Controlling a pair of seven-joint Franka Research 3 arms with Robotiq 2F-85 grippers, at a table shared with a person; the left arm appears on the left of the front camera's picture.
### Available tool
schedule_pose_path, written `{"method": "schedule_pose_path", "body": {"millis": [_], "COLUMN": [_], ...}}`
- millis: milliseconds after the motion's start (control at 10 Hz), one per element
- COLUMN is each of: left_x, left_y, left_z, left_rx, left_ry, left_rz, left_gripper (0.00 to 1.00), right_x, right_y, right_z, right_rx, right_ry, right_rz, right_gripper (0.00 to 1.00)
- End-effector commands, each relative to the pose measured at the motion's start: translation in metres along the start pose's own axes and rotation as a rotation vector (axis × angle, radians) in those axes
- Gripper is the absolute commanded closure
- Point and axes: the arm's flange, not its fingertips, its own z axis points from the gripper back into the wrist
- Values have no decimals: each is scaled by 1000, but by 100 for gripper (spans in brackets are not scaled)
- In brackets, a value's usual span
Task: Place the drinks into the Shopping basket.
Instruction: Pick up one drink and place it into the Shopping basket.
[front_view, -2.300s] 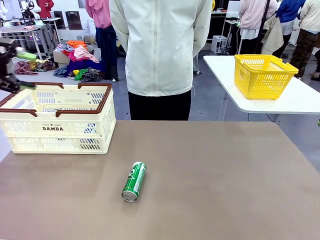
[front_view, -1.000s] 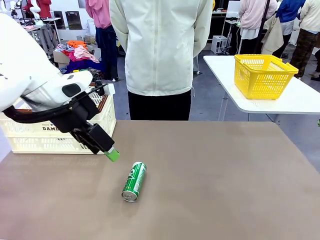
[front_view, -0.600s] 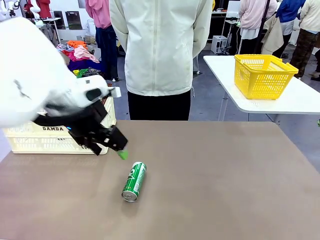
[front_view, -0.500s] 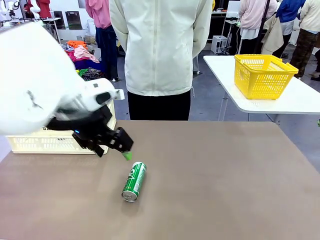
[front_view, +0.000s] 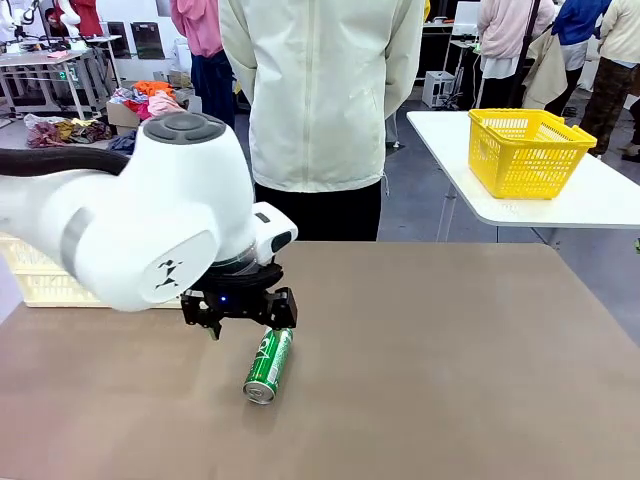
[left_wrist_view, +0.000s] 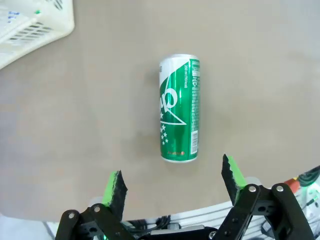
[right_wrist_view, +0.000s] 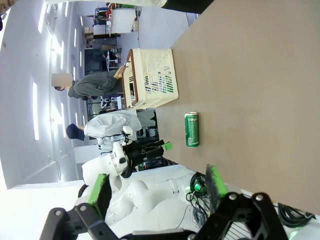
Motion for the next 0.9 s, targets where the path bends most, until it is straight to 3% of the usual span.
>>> {"method": "schedule_pose_path", "body": {"millis": [0,500,800], "left_x": [10,19,19], "left_y": [-10,-25,-36], "left_z": [-9,-68,-100], "left_rx": [-37,-49,11], "left_ry": [25,74,115], "left_rz": [-64,-177,-177], "left_gripper": [0,0,0], "right_x": [0,0,0], "right_y": [5,5,5], "right_z": [-1,-1,-1], "right_rx": [25,25,25], "right_ry": [-7,-7,-7], "right_rz": [-17,-17,-17], "right_gripper": [0,0,0]}}
